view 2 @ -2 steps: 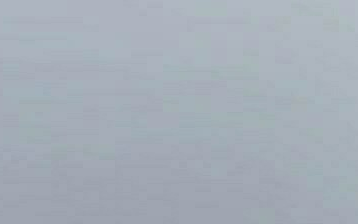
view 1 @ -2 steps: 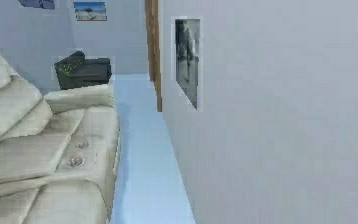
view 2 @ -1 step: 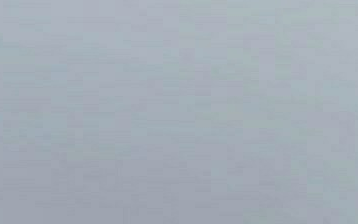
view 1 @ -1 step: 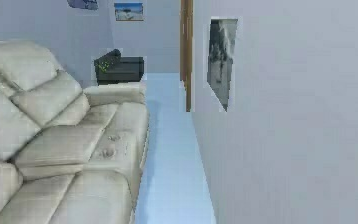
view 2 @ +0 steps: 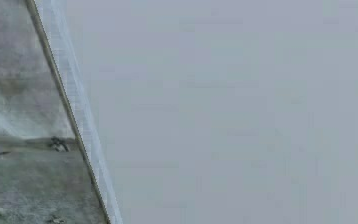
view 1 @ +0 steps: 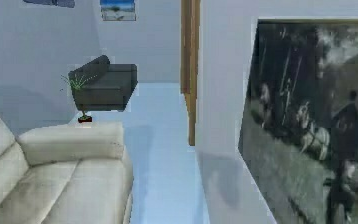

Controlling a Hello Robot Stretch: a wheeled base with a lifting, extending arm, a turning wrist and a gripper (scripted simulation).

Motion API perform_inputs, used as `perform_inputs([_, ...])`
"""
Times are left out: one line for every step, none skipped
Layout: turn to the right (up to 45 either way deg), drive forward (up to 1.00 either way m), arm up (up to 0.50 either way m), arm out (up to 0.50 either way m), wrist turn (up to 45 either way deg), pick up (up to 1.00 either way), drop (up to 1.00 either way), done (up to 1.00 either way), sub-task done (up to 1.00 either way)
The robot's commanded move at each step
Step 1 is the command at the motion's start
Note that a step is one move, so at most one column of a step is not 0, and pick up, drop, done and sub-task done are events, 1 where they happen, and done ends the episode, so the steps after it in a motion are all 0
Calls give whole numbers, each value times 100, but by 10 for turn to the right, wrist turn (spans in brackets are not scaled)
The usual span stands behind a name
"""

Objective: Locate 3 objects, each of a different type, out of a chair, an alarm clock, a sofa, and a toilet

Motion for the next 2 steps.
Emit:
perform_inputs([-30, 0, 0, 0, 0, 0, 0, 0, 0])
perform_inputs([0, 100, 0, 0, 0, 0, 0, 0, 0])
